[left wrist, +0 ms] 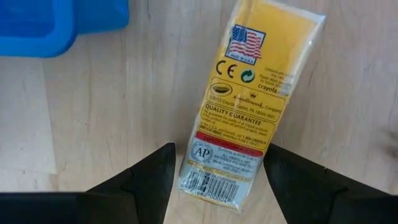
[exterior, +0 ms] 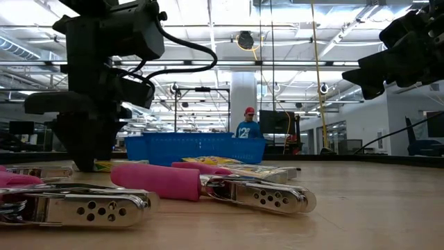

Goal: Pick & Place School Supplies
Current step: Put the yellow crayon box into the top left blue bin

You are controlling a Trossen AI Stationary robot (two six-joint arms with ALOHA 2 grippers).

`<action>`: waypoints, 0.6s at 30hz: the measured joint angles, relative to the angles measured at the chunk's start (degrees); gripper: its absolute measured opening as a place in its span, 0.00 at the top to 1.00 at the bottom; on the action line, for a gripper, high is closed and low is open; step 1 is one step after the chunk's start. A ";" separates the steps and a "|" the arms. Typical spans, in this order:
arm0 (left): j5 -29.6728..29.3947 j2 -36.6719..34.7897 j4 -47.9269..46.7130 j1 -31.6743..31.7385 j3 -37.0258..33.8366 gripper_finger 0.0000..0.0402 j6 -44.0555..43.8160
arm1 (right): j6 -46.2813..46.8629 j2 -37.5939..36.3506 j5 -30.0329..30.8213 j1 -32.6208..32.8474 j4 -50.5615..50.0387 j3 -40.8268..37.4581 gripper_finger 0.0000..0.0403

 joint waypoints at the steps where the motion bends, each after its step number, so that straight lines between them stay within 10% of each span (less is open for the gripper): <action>1: 0.00 0.00 0.06 0.00 0.00 0.37 -0.04 | 0.00 0.00 0.00 -0.02 0.02 0.00 0.52; 18: -0.52 0.17 4.00 -0.44 0.11 0.57 -8.55 | -0.02 0.02 0.00 0.00 0.00 0.02 0.53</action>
